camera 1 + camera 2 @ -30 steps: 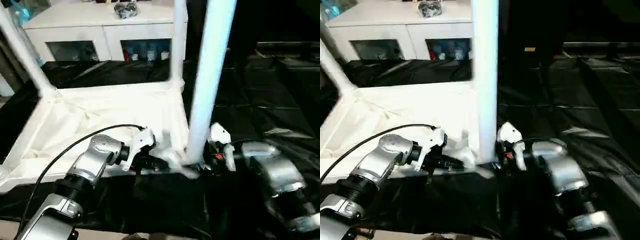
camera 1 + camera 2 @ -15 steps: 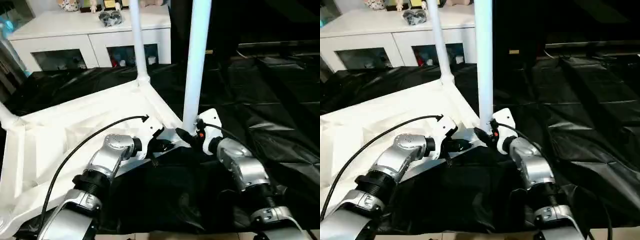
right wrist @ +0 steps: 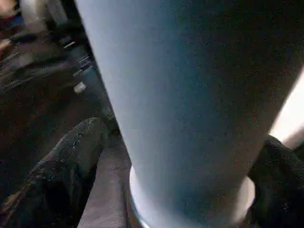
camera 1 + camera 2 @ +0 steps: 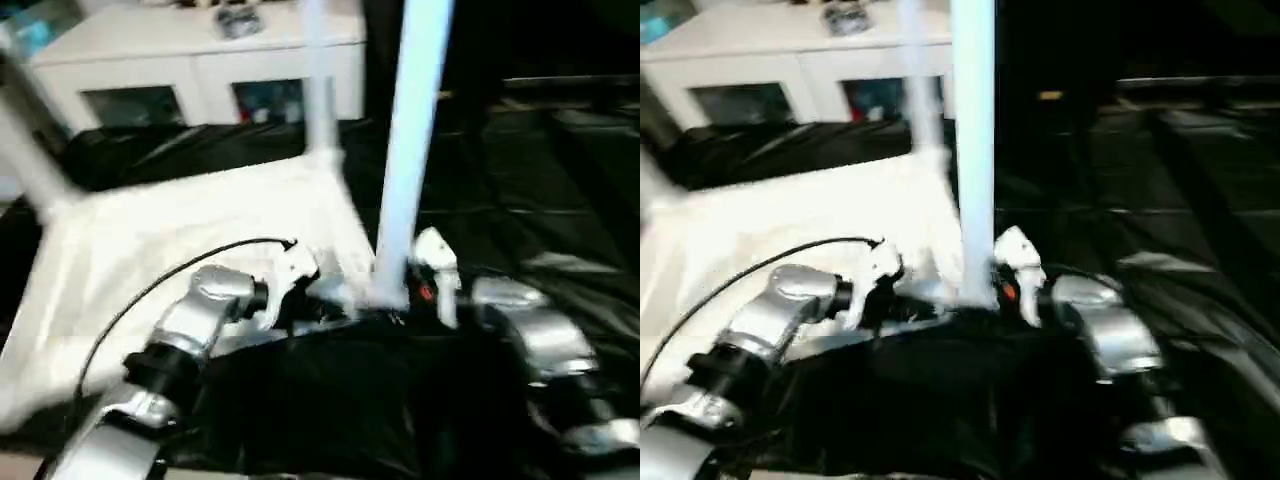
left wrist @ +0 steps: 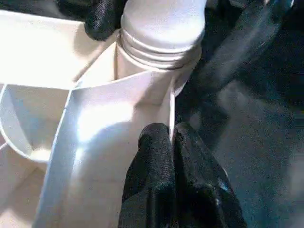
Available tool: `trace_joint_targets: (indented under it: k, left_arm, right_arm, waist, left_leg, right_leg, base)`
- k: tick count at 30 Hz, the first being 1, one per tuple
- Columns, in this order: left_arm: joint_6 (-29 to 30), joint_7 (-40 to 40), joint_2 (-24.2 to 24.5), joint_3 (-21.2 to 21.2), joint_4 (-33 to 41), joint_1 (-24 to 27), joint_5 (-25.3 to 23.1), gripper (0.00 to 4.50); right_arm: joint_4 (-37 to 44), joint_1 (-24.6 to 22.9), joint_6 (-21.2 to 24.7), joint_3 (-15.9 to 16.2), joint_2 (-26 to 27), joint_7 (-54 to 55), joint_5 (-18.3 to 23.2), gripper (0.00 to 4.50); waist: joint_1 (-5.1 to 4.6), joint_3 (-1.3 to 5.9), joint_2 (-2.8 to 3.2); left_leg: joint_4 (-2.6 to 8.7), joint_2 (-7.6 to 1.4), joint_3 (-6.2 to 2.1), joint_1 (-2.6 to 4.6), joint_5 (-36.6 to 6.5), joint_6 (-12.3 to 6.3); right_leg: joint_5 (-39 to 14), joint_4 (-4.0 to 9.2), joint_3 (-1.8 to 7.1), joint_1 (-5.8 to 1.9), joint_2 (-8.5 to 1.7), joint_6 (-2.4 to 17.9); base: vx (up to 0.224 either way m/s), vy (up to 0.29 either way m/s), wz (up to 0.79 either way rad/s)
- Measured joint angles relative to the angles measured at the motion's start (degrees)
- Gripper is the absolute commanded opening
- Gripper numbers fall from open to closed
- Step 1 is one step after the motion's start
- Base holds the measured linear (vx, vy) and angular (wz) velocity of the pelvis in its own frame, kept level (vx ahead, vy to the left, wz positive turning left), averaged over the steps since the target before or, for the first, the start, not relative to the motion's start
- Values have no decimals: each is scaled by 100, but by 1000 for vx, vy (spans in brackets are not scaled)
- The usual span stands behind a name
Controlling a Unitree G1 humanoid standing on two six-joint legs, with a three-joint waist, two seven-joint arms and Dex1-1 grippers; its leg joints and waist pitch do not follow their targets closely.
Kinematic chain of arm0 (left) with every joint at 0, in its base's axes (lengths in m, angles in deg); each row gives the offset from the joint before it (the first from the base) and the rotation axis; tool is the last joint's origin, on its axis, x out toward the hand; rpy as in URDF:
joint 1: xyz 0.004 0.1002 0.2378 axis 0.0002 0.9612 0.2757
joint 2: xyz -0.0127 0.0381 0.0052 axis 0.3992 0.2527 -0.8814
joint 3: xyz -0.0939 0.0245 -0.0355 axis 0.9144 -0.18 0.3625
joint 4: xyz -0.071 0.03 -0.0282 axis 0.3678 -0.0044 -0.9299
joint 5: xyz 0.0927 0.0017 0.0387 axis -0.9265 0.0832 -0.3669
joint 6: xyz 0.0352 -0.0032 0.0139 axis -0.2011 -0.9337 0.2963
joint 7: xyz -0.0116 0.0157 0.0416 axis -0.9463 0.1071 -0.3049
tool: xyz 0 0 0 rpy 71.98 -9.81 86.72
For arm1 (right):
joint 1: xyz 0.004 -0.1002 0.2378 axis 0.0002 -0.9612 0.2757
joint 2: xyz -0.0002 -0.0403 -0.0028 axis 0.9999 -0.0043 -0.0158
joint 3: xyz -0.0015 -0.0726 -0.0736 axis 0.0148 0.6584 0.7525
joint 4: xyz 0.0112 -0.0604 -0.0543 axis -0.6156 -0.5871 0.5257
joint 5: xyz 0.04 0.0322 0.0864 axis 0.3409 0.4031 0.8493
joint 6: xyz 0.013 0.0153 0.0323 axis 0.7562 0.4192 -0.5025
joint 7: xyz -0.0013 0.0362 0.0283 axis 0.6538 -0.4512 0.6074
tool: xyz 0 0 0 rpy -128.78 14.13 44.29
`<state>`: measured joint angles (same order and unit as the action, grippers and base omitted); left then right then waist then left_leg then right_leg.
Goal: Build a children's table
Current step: Rotate leg to tighten
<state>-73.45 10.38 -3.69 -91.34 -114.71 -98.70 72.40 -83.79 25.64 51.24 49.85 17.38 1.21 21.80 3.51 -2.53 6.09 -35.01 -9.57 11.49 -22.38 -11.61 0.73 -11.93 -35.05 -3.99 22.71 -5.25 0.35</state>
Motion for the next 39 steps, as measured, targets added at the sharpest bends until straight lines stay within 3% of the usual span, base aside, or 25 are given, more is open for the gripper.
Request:
trace_joint_targets:
  k: [1,5,18,23,28,31,35,37,39]
  left_arm:
    - [-1,158,62,-39,35,1,6,0]
    - [4,526,194,-141,83,10,61,0]
    - [114,707,191,-190,147,49,119,0]
    - [45,-1,59,-9,-98,16,43,0]
    - [191,-1181,-389,264,-486,-206,-200,0]
    - [295,-1758,-618,336,-599,-252,-244,0]
    - [361,-2139,-824,418,-645,-260,-292,0]
    - [359,-2148,-839,427,-644,-261,-300,0]
    - [354,-2099,-839,430,-640,-264,-300,0]
  right_arm:
    - [65,8,18,52,-131,-223,38,401]
    - [183,18,143,178,-370,-712,124,375]
    - [308,-19,369,262,-375,-819,171,277]
    - [-64,-52,268,-81,106,213,78,272]
    - [-683,139,107,-540,925,2050,-122,270]
    - [-929,312,111,-648,1278,2895,-337,270]
    - [-1216,471,-112,-661,1559,3617,-626,270]
    - [-1324,491,-242,-728,1615,3642,-640,326]
    - [-1336,496,-250,-758,1621,3590,-591,342]
  waist:
    - [14,0,0]
    - [38,-2,-3]
    - [53,-4,-11]
    - [-29,0,-26]
    - [-209,5,-34]
    - [-297,4,-36]
    - [-350,4,-37]
    - [-353,4,-36]
    - [-353,4,-36]
  left_leg:
    - [-5,0,0,-9,0,-1]
    - [-19,1,1,-16,0,-2]
    - [-32,-4,1,-15,2,-1]
    - [-46,-7,1,5,2,2]
    - [-37,-5,-1,80,-15,36]
    - [-26,5,-1,129,-16,37]
    - [-15,15,-4,134,-16,37]
    - [-11,17,-4,132,-16,36]
    - [-7,17,-4,129,-15,36]
  right_leg:
    - [0,-1,1,6,-2,0]
    - [3,-4,5,7,-4,4]
    - [4,-23,3,7,-4,4]
    - [9,-36,7,-5,-3,8]
    - [14,-7,7,-69,-2,11]
    - [-9,9,14,-114,-3,-28]
    - [-11,17,22,-121,-5,-32]
    - [-11,19,23,-120,-6,-31]
    - [-10,19,23,-117,-6,-29]
  base:
    - [0,0,0]
    - [0,0,0]
    - [0,0,0]
    - [0,0,0]
    - [0,0,0]
    - [0,0,0]
    - [0,0,0]
    - [0,0,0]
    - [0,0,0]
